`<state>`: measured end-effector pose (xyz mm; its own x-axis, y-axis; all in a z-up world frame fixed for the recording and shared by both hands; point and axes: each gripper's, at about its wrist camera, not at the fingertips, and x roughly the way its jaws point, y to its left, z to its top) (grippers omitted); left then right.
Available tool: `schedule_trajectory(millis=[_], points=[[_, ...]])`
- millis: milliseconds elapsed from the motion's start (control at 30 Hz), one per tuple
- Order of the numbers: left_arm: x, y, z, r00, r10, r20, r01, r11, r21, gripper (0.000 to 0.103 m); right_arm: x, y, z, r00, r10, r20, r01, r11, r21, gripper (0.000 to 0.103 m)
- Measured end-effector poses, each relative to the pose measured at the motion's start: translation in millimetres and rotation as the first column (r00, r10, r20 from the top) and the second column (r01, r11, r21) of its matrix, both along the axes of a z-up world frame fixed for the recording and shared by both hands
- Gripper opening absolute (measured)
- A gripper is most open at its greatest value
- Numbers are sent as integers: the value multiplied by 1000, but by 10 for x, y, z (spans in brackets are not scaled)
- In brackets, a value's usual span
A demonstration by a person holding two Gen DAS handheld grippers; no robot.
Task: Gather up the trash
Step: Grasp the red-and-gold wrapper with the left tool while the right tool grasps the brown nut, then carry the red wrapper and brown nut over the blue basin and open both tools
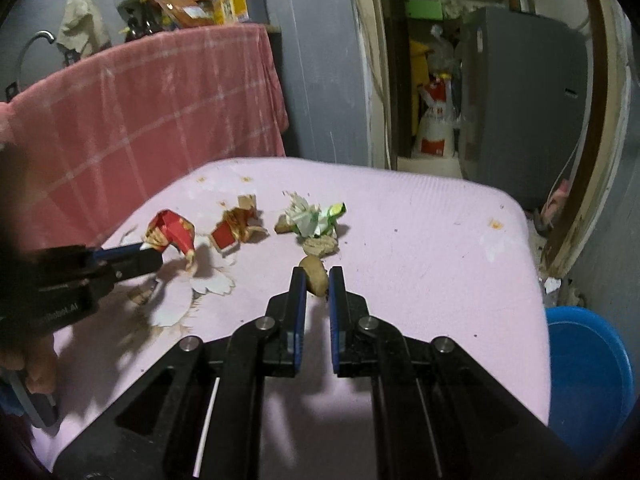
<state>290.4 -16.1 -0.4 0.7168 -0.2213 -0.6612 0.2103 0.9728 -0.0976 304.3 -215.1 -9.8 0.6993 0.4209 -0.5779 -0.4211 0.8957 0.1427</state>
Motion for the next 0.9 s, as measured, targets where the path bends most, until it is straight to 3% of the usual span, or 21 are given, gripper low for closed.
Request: schedule_trajectory(millis=[233, 500, 667, 900], points=[[-185, -80, 224, 994, 8, 107, -1, 998, -64, 10, -317, -250, 283, 986, -51, 157, 37, 995, 88, 10], [-371, -482, 586, 965, -26, 262, 57, 992, -114, 10, -702, -640, 604, 931, -163, 325, 104, 976, 193, 10], [-436, -763, 736, 945, -73, 318, 119, 985, -127, 10, -886, -956, 728, 895, -243, 373, 150, 954, 260, 10], [-501, -1139, 813, 921, -138, 365, 195, 973, -122, 10, -1123, -1388, 813, 833, -362, 419, 261, 924, 280, 10]])
